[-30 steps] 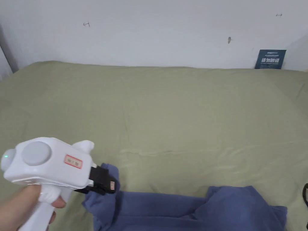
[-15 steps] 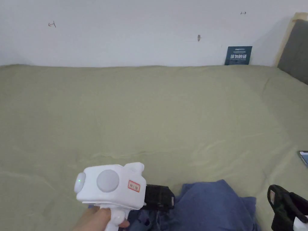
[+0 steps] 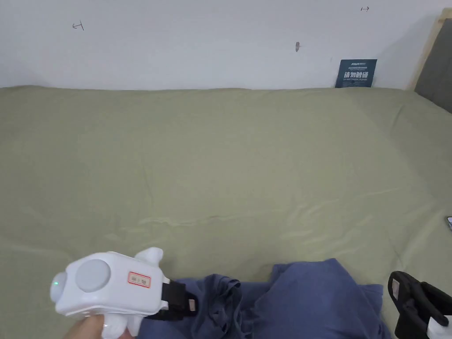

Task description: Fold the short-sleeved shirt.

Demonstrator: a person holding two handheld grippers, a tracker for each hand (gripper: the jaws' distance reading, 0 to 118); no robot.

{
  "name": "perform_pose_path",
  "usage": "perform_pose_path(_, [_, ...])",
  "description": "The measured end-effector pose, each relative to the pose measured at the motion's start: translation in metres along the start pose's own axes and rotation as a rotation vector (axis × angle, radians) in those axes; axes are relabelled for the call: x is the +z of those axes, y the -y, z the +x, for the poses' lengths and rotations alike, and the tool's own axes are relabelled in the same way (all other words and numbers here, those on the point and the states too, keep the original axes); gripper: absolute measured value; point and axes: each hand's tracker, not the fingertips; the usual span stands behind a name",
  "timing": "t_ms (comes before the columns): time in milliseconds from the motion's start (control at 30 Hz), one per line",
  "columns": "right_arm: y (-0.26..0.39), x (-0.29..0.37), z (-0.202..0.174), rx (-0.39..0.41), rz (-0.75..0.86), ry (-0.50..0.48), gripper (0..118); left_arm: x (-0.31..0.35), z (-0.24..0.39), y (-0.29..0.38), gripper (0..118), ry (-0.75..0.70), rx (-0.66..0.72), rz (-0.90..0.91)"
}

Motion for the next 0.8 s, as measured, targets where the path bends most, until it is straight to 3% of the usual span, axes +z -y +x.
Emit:
perform_pose_path(100, [0.001,0.000,0.001,0.007,-0.010,0.009,0,-0.047,0.016,0.005,1,0.108,0.026,-0.060])
perform_pose_path(167, [0.001,0.000,0.003,0.006,-0.018,0.017,0,-0.077,0.024,0.010,1,0.085,-0.012,-0.107])
perform_pose_path(267, [0.002,0.000,0.005,0.006,-0.027,0.024,0,-0.082,0.029,0.013,1,0.138,-0.006,-0.070])
perform_pose_path(333, [0.003,-0.002,0.006,0.014,-0.036,0.029,0,-0.079,0.036,0.012,1,0.097,-0.025,-0.070])
perform_pose_path(467, [0.000,-0.004,0.004,0.017,-0.033,0.027,0,-0.030,0.045,0.009,1,0.055,-0.104,0.002])
perform_pose_path(567, [-0.003,-0.006,0.000,0.020,-0.023,0.017,0,0.031,0.033,0.009,1,0.082,-0.088,0.114])
perform_pose_path(667, [-0.005,-0.007,-0.007,0.026,-0.017,-0.002,0,0.081,0.001,0.013,1,-0.005,-0.036,0.174])
perform_pose_path(800, [-0.006,-0.009,-0.017,0.038,-0.013,-0.026,0,0.097,-0.049,0.020,1,-0.076,0.040,0.162])
